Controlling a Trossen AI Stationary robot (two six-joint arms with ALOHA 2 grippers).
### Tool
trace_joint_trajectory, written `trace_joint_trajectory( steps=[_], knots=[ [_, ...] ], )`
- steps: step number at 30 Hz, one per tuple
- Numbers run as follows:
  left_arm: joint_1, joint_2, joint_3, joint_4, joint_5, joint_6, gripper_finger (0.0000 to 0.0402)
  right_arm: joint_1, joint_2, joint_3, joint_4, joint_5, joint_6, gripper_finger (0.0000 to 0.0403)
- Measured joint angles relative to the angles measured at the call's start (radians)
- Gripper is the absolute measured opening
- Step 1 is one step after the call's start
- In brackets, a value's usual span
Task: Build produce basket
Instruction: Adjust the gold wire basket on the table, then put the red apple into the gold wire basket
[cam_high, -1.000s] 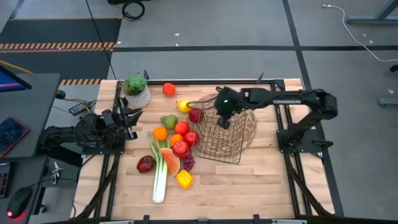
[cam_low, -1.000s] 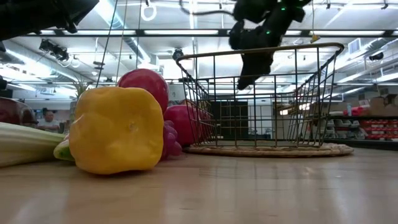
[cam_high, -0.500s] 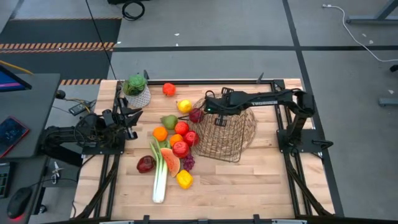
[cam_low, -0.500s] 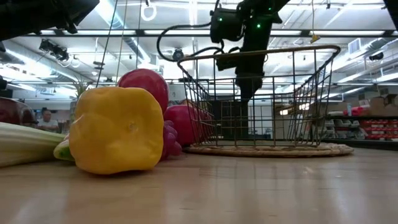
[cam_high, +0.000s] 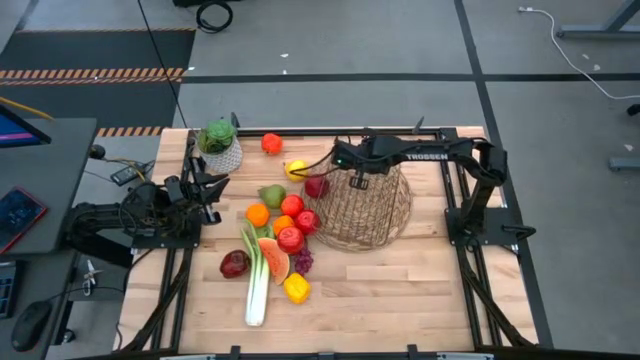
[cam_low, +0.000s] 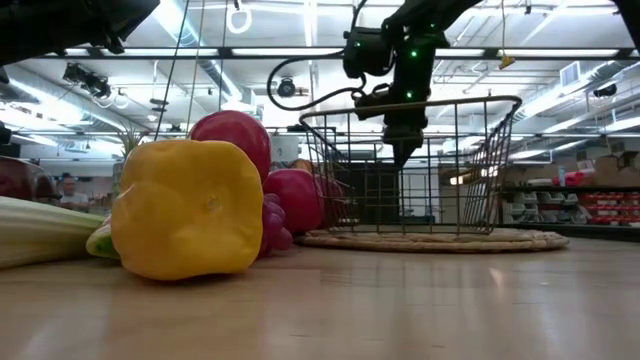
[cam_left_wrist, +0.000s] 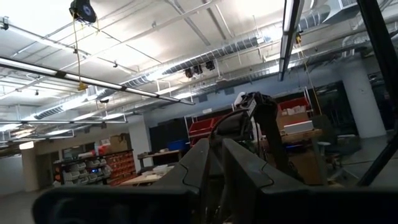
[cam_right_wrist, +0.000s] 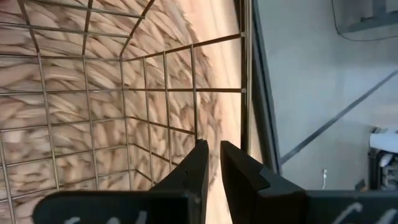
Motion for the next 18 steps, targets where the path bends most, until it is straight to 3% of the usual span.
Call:
trace_joint_trajectory(
  steps=[7,18],
  knots=[
    [0.0,0.0,0.0,0.0,0.0,0.001,0.0052,-0.04,0.002,0.024,-0.034,-0.004,-0.047,0.0048],
    [0.0,0.0,0.0,0.002,0.0,0.002,0.0052,-0.037,0.002,0.323,-0.109,-0.148,-0.025,0.0048]
  ],
)
